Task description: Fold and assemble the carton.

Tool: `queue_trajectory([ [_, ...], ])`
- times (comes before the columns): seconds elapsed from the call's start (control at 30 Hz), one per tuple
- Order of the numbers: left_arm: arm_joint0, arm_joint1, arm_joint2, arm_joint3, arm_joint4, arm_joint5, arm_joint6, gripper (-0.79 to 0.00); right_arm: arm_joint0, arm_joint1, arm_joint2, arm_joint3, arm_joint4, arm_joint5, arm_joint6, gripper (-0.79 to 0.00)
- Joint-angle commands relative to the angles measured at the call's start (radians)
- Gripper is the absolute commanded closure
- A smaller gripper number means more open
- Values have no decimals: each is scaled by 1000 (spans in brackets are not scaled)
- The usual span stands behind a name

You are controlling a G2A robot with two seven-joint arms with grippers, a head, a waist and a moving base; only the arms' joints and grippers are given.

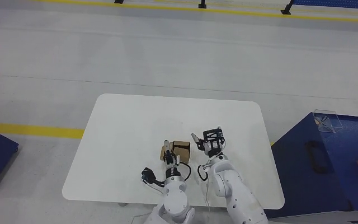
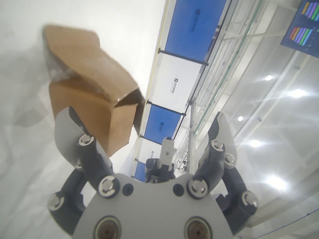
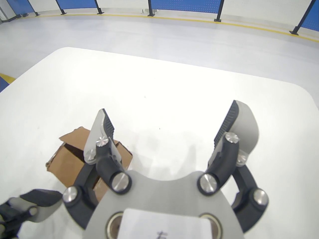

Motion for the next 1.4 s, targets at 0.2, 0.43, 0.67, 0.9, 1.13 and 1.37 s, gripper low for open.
queue_trajectory([
  [0.2,0,1,-32,47,-28,-62,31,-785,58,-35,-131,140,-96,131,-71,-785],
  [0.43,-75,-25,-48,166,-121,-144,31,-785,94,-56,-180,227,-119,180,-68,-785],
  [0.67,-134,-47,-55,262,-142,-190,58,-785,111,-67,-192,258,-127,191,-52,-785],
  [0.9,-164,-63,-89,286,-173,-281,79,-785,116,-71,-193,261,-151,186,-37,-785],
  [1.13,-171,-72,-113,271,-109,-416,105,-785,107,-71,-180,246,-163,180,-29,-785],
  [1.37,-170,-81,-98,268,-69,-450,12,-785,88,-63,-141,199,-170,151,-15,-785],
])
